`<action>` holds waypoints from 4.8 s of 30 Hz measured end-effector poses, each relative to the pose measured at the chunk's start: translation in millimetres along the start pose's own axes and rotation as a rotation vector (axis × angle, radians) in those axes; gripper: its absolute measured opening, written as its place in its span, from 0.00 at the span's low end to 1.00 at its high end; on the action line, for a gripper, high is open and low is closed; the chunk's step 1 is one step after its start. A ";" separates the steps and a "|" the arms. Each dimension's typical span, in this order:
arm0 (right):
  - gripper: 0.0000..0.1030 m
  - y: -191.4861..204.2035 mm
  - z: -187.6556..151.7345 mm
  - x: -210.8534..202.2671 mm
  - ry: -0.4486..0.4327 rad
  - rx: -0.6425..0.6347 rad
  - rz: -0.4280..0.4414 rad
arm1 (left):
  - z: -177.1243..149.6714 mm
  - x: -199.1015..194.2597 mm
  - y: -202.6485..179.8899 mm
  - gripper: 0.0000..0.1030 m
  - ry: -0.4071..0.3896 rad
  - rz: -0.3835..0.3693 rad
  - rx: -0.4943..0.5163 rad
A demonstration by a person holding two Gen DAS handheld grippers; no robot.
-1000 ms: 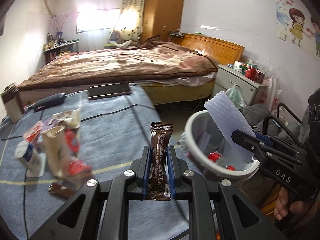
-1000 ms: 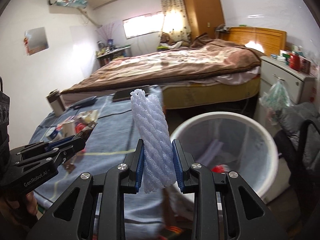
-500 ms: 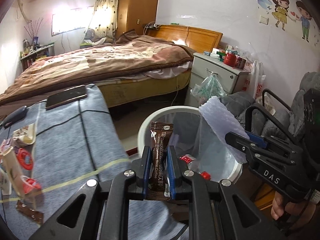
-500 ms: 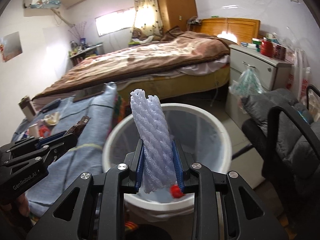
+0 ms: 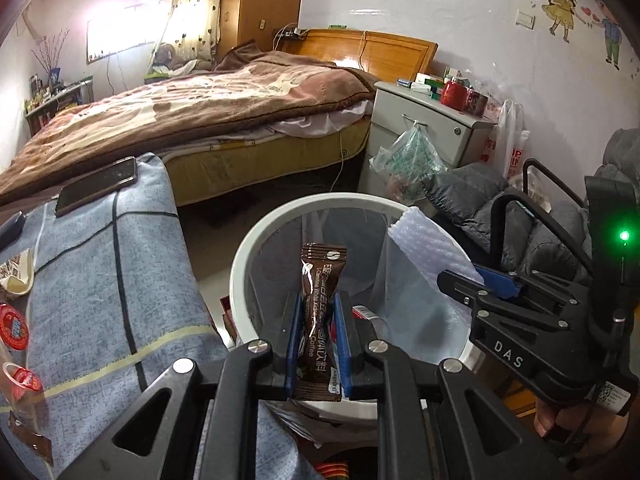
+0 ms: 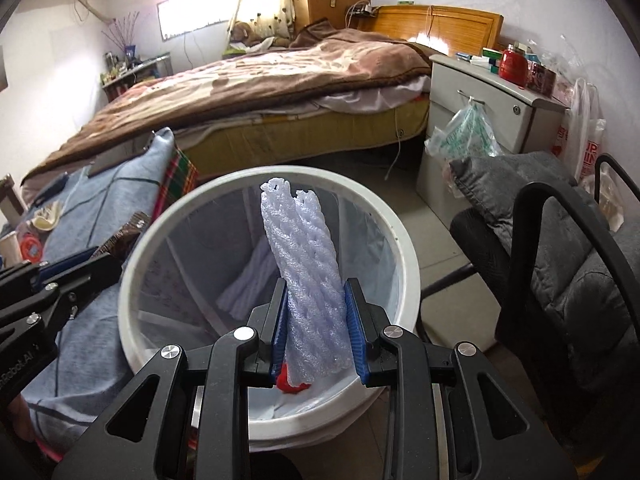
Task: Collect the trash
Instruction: 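Open both grippers to drop the foam net and wrapper into the bin, then move the right gripper to the chocolate bar while the left approaches the white lidded cup, then grasp the brown chocolate bar with the right gripper while the left grasps the white lidded cup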
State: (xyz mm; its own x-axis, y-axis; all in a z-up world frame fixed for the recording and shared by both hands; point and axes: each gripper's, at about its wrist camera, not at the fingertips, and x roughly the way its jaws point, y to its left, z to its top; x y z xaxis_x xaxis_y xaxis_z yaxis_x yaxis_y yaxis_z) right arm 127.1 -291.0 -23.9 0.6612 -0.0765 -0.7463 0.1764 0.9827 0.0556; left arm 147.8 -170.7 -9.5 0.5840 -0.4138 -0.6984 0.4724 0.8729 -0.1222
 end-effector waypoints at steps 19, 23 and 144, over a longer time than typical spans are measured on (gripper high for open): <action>0.56 2.9 -1.0 0.5 -0.002 0.000 -0.006 | -2.3 -6.2 12.3 0.52 -0.009 -0.001 -0.038; 0.56 5.6 -0.7 -2.6 -0.013 0.001 -0.006 | -3.0 -11.7 13.8 0.53 -0.018 0.005 -0.038; 0.23 313.9 -49.3 2.4 0.099 -0.454 0.453 | -107.8 -125.7 335.4 0.49 -0.092 0.388 -0.417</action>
State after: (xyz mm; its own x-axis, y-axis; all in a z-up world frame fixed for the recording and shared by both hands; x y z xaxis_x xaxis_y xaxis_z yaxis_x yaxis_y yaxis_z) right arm 148.1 25.6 -40.9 0.5236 0.3566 -0.7737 -0.4443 0.8892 0.1091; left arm 161.7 201.9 -38.7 0.7263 -0.0477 -0.6858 -0.0769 0.9857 -0.1500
